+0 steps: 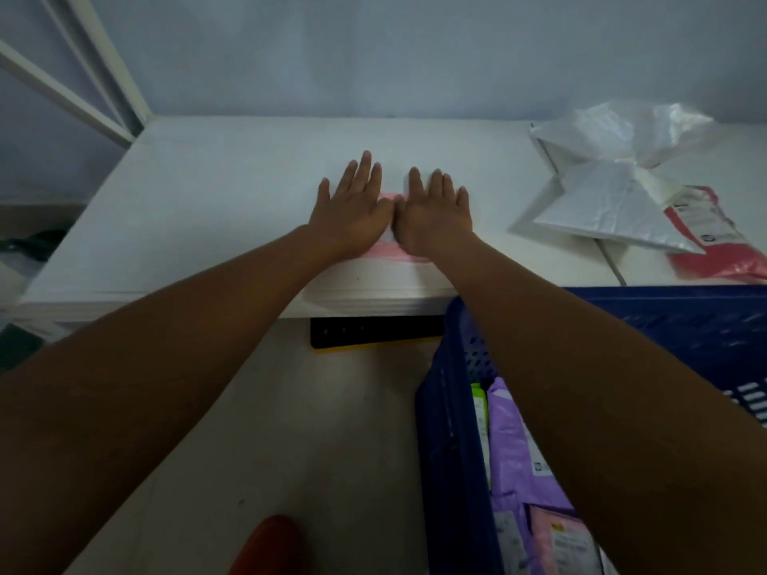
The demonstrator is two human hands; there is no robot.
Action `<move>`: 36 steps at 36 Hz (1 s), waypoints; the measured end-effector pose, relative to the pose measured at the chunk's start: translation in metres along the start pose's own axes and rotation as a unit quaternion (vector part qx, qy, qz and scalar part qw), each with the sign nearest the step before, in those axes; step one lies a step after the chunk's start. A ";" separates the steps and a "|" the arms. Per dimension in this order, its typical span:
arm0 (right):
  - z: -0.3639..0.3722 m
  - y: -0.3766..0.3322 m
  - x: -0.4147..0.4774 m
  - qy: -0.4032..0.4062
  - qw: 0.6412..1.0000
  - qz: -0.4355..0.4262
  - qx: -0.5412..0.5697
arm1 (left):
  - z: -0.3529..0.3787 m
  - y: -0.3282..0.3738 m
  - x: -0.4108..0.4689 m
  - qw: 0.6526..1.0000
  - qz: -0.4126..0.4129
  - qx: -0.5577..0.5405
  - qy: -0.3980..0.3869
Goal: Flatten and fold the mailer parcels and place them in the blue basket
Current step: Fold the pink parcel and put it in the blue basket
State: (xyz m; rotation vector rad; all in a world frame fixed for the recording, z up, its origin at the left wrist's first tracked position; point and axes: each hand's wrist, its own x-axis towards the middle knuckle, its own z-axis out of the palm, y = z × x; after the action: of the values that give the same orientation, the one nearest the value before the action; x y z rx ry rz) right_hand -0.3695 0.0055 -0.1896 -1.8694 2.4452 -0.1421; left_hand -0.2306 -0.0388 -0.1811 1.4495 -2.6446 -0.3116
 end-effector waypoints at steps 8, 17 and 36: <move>0.001 0.001 -0.003 0.080 0.995 0.015 0.062 | 0.003 -0.004 -0.013 0.990 0.135 0.049 0.011; -0.010 -0.005 -0.018 0.161 0.980 -0.072 0.088 | 0.001 0.000 -0.010 0.991 0.088 0.099 -0.028; -0.001 -0.010 -0.014 -0.008 0.999 -0.036 -0.003 | -0.004 -0.016 -0.002 0.990 0.103 0.086 -0.043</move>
State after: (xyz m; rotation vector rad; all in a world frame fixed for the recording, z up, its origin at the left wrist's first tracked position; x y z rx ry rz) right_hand -0.3562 0.0168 -0.1881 -1.9547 2.3701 -0.1230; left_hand -0.2156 -0.0460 -0.1804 1.2136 -2.9234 -0.1320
